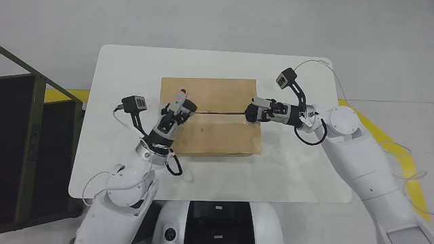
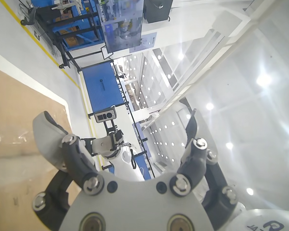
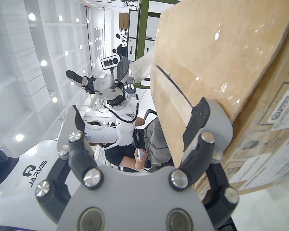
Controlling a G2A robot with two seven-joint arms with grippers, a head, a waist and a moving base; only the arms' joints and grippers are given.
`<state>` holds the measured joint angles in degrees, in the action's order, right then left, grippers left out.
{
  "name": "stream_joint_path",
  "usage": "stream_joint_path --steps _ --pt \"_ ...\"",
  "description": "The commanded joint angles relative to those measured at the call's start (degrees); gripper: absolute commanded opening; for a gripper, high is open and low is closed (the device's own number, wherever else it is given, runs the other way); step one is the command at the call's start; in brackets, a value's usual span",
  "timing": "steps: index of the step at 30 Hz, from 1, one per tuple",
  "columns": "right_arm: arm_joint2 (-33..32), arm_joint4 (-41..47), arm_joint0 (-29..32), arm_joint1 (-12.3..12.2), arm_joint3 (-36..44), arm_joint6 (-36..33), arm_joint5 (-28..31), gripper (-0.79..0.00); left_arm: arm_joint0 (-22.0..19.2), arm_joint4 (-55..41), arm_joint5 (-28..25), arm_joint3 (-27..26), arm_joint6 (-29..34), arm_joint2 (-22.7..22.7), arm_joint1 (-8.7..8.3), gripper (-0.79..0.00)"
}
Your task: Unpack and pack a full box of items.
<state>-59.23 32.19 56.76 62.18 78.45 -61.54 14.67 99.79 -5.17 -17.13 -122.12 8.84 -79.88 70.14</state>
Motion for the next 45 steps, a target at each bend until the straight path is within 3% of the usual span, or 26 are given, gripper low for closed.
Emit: stream_joint_path --steps 1,6,14,22,29,36,40,45 --pt "0.0 0.0 0.0 0.0 0.0 0.0 0.0 0.0 0.6 -1.4 -1.0 -0.4 0.1 -1.6 -0.08 0.0" --pt "0.0 0.0 0.0 0.0 0.0 0.0 0.0 0.0 2.1 -5.8 -3.0 -0.6 0.1 -6.9 -0.31 0.0" --pt "0.0 0.0 0.0 0.0 0.0 0.0 0.0 0.0 1.6 -11.0 -1.9 0.1 0.8 -13.3 -0.5 0.0" --pt "0.0 0.0 0.0 0.0 0.0 0.0 0.0 0.0 2.2 -12.6 0.2 5.8 0.5 -17.3 -0.52 0.0" --pt "0.0 0.0 0.0 0.0 0.0 0.0 0.0 0.0 1.3 -16.7 1.8 14.1 4.4 -19.4 -0.64 0.0" --pt "0.0 0.0 0.0 0.0 0.0 0.0 0.0 0.0 -3.6 -17.4 2.8 21.5 7.7 -17.3 -0.6 0.0" --pt "0.0 0.0 0.0 0.0 0.0 0.0 0.0 0.0 -4.2 -18.1 4.1 21.5 8.9 -15.6 -0.45 0.0" --pt "0.0 0.0 0.0 0.0 0.0 0.0 0.0 0.0 -1.6 -22.0 6.5 18.1 10.9 -15.5 -0.35 0.0"
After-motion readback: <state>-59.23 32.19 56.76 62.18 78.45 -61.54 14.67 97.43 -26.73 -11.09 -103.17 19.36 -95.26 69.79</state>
